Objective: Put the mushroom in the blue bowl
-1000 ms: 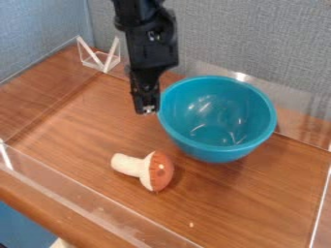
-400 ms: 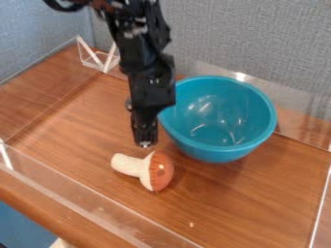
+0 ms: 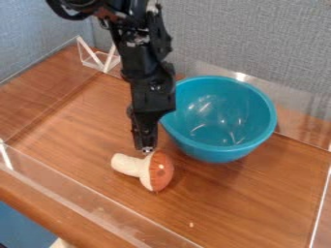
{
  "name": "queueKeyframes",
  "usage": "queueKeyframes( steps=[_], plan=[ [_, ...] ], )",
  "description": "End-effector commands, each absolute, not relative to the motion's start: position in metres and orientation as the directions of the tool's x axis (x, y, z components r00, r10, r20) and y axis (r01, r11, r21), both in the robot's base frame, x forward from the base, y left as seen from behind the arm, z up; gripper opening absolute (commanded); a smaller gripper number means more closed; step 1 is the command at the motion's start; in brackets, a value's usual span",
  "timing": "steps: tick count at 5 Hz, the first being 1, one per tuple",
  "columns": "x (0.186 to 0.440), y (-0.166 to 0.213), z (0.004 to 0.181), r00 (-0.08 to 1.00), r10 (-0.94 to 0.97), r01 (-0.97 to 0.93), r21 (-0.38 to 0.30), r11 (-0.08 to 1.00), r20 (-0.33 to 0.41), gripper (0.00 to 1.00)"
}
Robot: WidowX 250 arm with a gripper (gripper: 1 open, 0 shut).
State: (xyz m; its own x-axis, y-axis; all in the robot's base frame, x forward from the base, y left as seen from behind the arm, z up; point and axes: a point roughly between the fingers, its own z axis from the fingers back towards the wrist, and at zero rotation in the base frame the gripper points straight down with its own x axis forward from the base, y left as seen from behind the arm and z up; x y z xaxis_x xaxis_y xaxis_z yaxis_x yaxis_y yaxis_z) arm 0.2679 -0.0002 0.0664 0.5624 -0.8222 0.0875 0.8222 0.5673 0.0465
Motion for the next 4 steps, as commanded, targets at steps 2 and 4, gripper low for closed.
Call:
queueKeyframes(
  steps=[2, 4],
  plan=[
    [0.275, -0.003, 0.075, 0.594, -0.798, 0.794, 0.086, 0.602, 0.099, 0.00],
    [0.274, -0.001, 0.063, 0.603, -0.793, 0.789, 0.085, 0.608, 0.086, 0.00]
  ],
)
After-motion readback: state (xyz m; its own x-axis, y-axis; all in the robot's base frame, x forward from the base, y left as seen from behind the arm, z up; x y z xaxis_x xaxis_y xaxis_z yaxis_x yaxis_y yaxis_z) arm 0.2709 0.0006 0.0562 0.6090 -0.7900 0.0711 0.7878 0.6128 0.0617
